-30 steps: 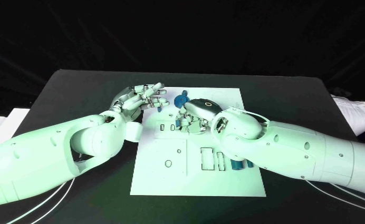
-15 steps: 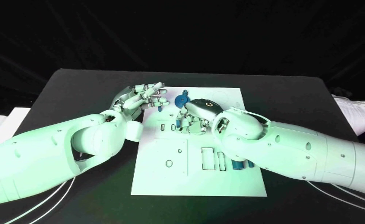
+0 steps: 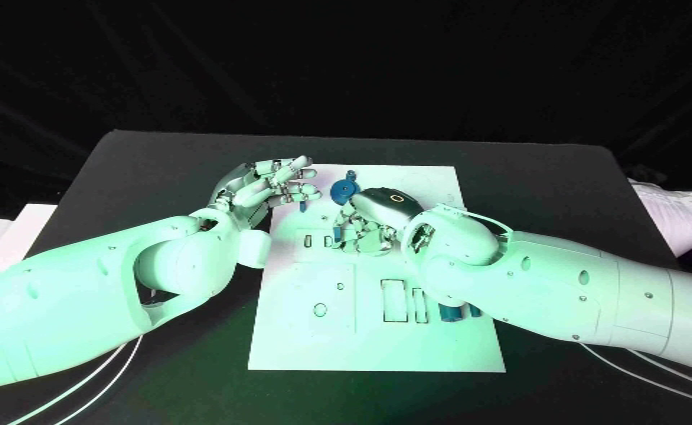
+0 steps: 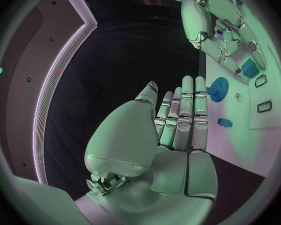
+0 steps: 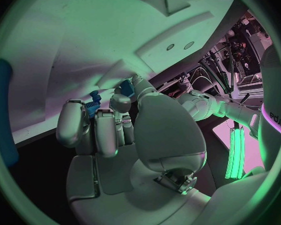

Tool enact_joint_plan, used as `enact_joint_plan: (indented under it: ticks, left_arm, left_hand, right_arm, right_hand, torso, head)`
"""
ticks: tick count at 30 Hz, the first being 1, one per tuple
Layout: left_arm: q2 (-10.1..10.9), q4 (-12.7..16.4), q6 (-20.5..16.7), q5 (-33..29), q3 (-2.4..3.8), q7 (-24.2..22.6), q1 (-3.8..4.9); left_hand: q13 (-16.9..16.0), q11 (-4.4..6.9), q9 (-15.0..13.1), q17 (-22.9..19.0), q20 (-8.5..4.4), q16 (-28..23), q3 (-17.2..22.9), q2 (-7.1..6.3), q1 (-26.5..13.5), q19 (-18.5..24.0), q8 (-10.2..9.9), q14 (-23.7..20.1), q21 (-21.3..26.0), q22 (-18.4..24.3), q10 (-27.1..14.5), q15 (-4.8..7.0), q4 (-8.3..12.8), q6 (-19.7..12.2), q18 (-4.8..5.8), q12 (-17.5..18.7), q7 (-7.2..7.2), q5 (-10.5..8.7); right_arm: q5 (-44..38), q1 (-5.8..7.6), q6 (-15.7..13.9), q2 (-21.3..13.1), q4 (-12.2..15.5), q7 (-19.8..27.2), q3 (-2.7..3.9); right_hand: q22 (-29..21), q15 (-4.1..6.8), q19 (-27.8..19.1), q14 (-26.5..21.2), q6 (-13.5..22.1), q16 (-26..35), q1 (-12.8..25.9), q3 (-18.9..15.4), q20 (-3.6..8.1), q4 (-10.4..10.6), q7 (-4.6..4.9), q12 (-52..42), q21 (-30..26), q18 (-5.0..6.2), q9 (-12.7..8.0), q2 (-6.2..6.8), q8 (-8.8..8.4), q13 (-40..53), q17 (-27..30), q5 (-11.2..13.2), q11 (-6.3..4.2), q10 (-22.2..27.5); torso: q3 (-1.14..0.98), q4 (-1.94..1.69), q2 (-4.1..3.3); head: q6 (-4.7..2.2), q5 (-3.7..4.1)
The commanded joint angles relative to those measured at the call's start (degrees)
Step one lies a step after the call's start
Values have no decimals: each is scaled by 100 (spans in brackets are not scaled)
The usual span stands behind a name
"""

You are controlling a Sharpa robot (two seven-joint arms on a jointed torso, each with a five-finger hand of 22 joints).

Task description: Assemble the parts on the task board

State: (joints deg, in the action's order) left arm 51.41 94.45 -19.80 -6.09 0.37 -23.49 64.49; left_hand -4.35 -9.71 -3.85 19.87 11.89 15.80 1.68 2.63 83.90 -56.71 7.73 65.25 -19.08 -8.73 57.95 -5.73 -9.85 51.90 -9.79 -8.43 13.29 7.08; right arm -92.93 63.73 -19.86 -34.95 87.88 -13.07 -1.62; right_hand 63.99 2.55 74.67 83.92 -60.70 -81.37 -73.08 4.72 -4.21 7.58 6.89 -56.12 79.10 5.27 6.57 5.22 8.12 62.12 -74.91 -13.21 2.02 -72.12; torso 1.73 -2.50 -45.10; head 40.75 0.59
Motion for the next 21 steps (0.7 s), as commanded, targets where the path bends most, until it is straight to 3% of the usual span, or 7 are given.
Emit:
enact_joint_plan:
  ticks: [1,4,10,21]
  left_arm:
    - [-11,3,32,33,3,-19,3]
    - [-14,-1,44,33,3,-15,3]
    - [-18,-11,58,33,3,-4,3]
    - [-20,-35,70,33,2,19,2]
  left_hand:
    - [5,22,3,6,9,32,8,-9,47,31,-31,-42,13,2,-12,-12,30,-16,-59,27,-26,38]
    - [5,22,3,6,9,32,8,-9,47,31,-31,-42,13,2,-12,-12,30,-16,-59,27,-26,38]
    - [5,22,3,6,9,32,8,-9,47,31,-31,-42,13,2,-12,-12,30,-16,-59,27,-26,38]
    - [7,19,4,15,9,35,16,-2,44,31,-33,-42,11,1,-14,-13,32,-16,-59,30,-22,36]
  right_arm:
    - [44,-41,-164,-10,-20,-44,-33]
    - [79,-44,-413,-8,-5,-32,-33]
    - [155,-52,-814,-12,34,41,-33]
    - [399,-53,-895,-128,187,249,-29]
  right_hand:
    - [-59,-61,-72,327,88,44,42,-73,-9,1,5,66,-58,29,-21,42,-62,-51,-176,24,16,77]
    - [-144,-86,-123,313,178,82,50,-184,-32,27,36,157,-110,44,-38,76,-111,-134,-134,-153,44,159]
    - [-325,-132,-237,272,347,173,9,-319,-72,56,94,363,-213,78,-65,84,-193,-326,-26,-232,98,354]
    - [-412,-152,-292,248,410,225,-21,-382,-92,71,117,410,-264,95,-72,82,-220,-383,36,-251,120,423]
  torso:
    - [1,-3,1]
    - [0,-2,-1]
    - [0,-3,-1]
    - [-2,2,1]
  head:
    - [-1,7]
    - [-8,15]
    - [-21,24]
    - [-25,18]
